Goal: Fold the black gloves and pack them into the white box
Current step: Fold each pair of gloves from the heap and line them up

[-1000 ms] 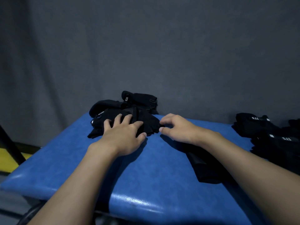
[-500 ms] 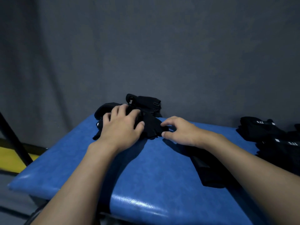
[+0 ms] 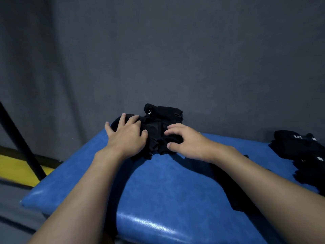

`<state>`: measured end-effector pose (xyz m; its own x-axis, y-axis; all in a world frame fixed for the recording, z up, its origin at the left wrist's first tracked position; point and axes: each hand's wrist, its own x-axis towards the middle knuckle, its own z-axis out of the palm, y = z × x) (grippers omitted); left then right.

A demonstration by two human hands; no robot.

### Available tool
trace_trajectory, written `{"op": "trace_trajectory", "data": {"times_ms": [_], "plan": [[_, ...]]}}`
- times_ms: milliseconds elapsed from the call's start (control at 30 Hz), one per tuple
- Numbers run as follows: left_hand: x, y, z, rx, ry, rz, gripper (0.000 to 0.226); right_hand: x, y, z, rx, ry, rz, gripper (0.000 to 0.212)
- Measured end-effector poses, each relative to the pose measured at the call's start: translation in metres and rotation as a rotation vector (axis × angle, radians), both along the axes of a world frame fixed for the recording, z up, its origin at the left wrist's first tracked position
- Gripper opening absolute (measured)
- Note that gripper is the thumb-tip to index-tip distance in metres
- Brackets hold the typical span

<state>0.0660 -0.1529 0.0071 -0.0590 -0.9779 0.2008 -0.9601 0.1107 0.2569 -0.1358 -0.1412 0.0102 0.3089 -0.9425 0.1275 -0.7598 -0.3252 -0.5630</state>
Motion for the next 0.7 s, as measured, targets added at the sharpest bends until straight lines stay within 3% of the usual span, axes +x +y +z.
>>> {"op": "trace_trajectory", "data": {"times_ms": [700], "plan": [[-0.0062,-0.0063,-0.0058,0.011,-0.042,0.010,0.048,-0.0066,0.0057,0.0019,-0.027,-0.045,-0.012,0.045]]}}
